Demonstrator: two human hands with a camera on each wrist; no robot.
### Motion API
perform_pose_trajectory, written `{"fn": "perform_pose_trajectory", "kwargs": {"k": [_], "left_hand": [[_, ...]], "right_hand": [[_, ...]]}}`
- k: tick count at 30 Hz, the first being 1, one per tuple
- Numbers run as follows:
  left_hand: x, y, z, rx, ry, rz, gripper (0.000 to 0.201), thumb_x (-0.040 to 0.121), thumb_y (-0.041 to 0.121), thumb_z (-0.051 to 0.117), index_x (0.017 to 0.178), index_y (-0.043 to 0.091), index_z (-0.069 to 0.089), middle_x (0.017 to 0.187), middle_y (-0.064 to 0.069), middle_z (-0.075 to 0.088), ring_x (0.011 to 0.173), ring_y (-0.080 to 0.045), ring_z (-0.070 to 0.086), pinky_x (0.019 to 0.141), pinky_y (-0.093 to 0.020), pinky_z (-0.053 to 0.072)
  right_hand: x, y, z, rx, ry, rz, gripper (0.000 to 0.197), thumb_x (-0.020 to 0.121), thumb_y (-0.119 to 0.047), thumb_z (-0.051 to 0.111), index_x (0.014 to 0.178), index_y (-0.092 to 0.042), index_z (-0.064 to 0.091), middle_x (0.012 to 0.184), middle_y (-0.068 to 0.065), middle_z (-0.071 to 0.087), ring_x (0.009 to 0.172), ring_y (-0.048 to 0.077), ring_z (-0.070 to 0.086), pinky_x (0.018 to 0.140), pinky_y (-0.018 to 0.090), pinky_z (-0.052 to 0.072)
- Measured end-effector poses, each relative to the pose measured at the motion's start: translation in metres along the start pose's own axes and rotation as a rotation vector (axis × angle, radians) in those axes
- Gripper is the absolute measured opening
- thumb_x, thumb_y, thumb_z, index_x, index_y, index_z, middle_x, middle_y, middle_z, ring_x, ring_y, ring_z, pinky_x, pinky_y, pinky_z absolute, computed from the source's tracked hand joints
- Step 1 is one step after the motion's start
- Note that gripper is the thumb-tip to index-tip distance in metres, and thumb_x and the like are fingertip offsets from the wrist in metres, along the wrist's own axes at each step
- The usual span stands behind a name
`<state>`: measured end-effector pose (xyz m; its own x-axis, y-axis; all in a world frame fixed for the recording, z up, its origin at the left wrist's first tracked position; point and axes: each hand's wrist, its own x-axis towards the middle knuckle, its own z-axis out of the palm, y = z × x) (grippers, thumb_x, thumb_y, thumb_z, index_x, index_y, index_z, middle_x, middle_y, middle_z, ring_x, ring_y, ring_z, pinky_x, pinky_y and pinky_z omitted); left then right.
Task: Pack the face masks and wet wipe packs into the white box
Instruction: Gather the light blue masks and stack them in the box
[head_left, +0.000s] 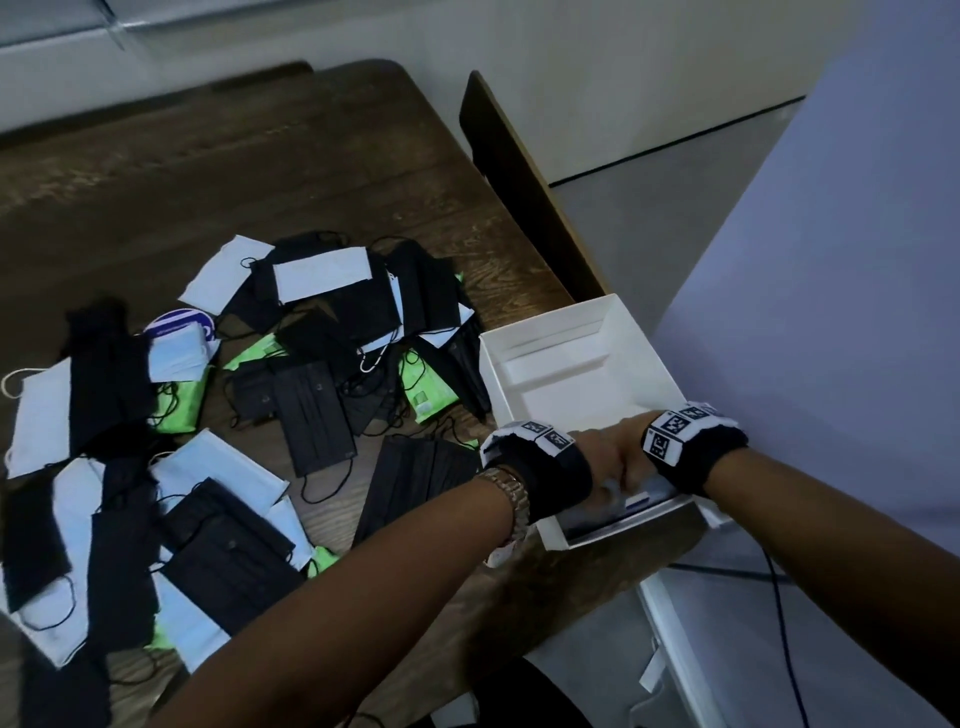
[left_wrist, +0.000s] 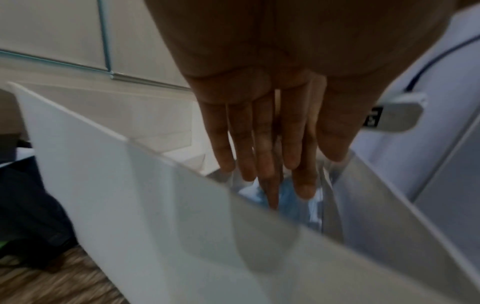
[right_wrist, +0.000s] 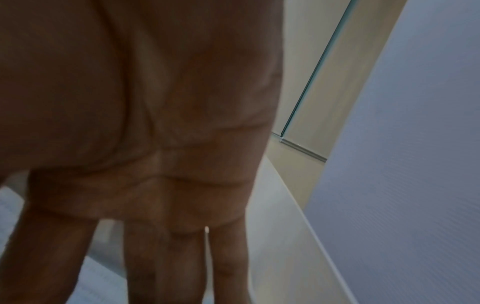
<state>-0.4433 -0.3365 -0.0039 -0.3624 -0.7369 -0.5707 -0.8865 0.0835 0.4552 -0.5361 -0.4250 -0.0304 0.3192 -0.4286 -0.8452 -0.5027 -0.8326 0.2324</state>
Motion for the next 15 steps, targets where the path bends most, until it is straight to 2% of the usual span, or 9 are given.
{"fn": "perform_pose_trajectory", "kwargs": {"k": [1,2,3,5,6,8,9,11,15], "left_hand": [[-0.011,-0.003,-0.004,-0.007,0.065,0.001,0.033,0.09,0.02,0.061,0.122,0.013,0.063,0.12,-0.011,0.063,0.111,-0.029,0.059,0.072,-0.024,0.042],[-0.02,-0.008,-0.006,-0.006,0.136,0.026,0.029,0.089,0.022,0.061,0.116,0.015,0.068,0.112,-0.01,0.067,0.102,-0.029,0.062,0.075,-0.027,0.046],[-0.032,-0.014,-0.005,-0.035,0.194,0.027,0.025,0.087,0.022,0.063,0.109,0.015,0.071,0.106,-0.01,0.069,0.096,-0.03,0.063,0.077,-0.029,0.049],[-0.051,-0.033,-0.002,-0.103,0.309,0.007,0.018,0.083,0.022,0.066,0.098,0.015,0.073,0.097,-0.007,0.07,0.09,-0.028,0.063,0.077,-0.031,0.051],[-0.062,-0.043,-0.001,-0.123,0.356,0.011,0.015,0.083,0.023,0.066,0.094,0.015,0.073,0.094,-0.005,0.07,0.088,-0.027,0.063,0.075,-0.03,0.051],[-0.082,-0.065,0.004,-0.121,0.42,-0.004,0.014,0.084,0.024,0.064,0.09,0.013,0.071,0.089,-0.005,0.069,0.083,-0.025,0.063,0.07,-0.03,0.051],[-0.091,-0.076,0.008,-0.118,0.448,-0.013,0.015,0.084,0.025,0.064,0.088,0.013,0.071,0.087,-0.004,0.069,0.081,-0.025,0.063,0.067,-0.029,0.05],[-0.112,-0.098,0.018,-0.133,0.477,-0.064,0.017,0.085,0.028,0.064,0.088,0.012,0.07,0.087,-0.005,0.069,0.082,-0.025,0.063,0.065,-0.027,0.044],[-0.157,-0.142,0.038,-0.217,0.483,-0.23,0.018,0.087,0.035,0.063,0.093,0.02,0.07,0.092,-0.002,0.07,0.088,-0.021,0.062,0.075,-0.033,0.052]], "right_hand": [[-0.017,-0.007,-0.011,0.061,-0.04,0.029,0.029,0.081,-0.043,0.074,0.106,-0.029,0.065,0.115,-0.001,0.068,0.103,0.022,0.064,0.085,0.027,0.048],[-0.029,-0.011,-0.022,0.135,-0.074,0.03,0.03,0.085,-0.037,0.073,0.11,-0.022,0.067,0.112,0.002,0.068,0.102,0.022,0.064,0.084,0.027,0.047],[-0.039,-0.01,-0.031,0.138,-0.065,0.025,0.029,0.085,-0.036,0.072,0.107,-0.016,0.068,0.102,0.003,0.069,0.092,0.021,0.066,0.08,0.028,0.048],[-0.047,-0.015,-0.049,0.204,-0.013,0.094,0.021,0.084,-0.034,0.073,0.08,-0.014,0.066,0.072,-0.001,0.065,0.064,0.015,0.063,0.066,0.025,0.051],[-0.053,-0.015,-0.06,0.229,0.009,0.08,0.025,0.083,-0.031,0.074,0.07,-0.014,0.062,0.062,-0.002,0.062,0.056,0.012,0.061,0.062,0.025,0.053],[-0.065,-0.019,-0.079,0.287,0.066,0.093,0.024,0.083,-0.026,0.073,0.066,-0.013,0.063,0.058,-0.001,0.064,0.047,0.013,0.062,0.059,0.025,0.056],[-0.074,-0.027,-0.09,0.319,0.079,0.109,0.023,0.085,-0.026,0.072,0.069,-0.011,0.064,0.059,0.002,0.067,0.045,0.013,0.064,0.056,0.025,0.057],[-0.079,-0.044,-0.111,0.377,0.169,0.077,0.025,0.087,-0.03,0.071,0.076,-0.009,0.065,0.066,0.005,0.071,0.051,0.017,0.069,0.061,0.03,0.06],[-0.08,-0.099,-0.143,0.389,0.386,0.0,0.034,0.087,-0.043,0.068,0.07,-0.014,0.066,0.061,0.002,0.068,0.058,0.018,0.069,0.07,0.035,0.059]]}}
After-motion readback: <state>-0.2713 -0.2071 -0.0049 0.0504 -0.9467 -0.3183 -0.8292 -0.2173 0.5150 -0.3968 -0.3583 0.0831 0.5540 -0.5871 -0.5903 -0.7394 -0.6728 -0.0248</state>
